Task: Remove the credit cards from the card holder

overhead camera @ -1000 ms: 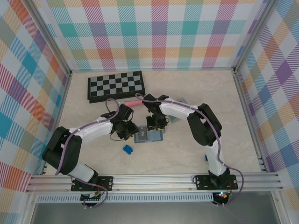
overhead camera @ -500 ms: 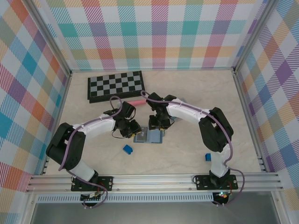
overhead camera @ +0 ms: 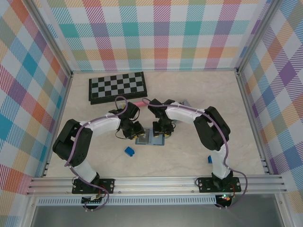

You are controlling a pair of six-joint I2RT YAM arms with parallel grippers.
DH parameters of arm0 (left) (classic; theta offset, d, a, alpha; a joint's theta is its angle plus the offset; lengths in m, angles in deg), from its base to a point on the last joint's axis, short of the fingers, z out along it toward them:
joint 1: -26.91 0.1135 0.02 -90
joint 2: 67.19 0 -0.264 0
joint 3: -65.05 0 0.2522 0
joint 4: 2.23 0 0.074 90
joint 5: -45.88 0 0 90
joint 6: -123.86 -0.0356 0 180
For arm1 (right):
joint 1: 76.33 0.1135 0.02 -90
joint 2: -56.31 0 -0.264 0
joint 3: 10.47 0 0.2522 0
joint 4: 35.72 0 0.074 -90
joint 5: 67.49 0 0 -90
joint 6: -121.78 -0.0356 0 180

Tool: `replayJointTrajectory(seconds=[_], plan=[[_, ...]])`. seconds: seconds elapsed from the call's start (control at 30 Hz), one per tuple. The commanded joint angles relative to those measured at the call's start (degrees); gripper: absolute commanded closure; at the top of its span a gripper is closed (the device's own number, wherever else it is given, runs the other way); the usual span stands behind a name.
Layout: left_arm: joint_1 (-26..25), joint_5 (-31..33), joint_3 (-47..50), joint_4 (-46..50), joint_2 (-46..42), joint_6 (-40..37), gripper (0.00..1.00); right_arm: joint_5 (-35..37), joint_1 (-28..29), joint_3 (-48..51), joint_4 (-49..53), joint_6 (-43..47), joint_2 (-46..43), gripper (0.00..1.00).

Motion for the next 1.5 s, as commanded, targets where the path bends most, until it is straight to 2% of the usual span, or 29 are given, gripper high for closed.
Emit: replayJointTrajectory(seconds=[0.0,0.23,0.63,0.83,1.1,1.47], plan=[[-0.64,-0.98,-1.26,1.27,0.61,-1.21,0.67,0.31,-0.44,-0.79,1.68,0.81,1.89,0.55],[-0.64,-0.29,-1.47,1.82,1.23,-1.11,0.63,-0.94,-0.98,-1.04,1.31,1.69,3.11,0.55],[-0.64,-4.93,-1.34,-1.17,2.06,-1.08,0.61,-2.17,-1.23,-0.69,0.53,2.16,3.61,0.56],[-0.55,-5.02,-1.4,-0.99,1.12,-1.25,0.61,-2.52,-1.24,-0.7,0.46,2.16,3.61,0.56],[-0.46,-2.93,-2.42,2.34,-0.45,-3.42,0.64,-2.62,-1.32,-0.61,0.37,2.36,3.53,0.57],[-0.48,-4.19,-2.52,2.57,-2.11,-4.76,0.7,-2.84,-1.44,-0.43,-0.1,2.62,3.33,0.57]])
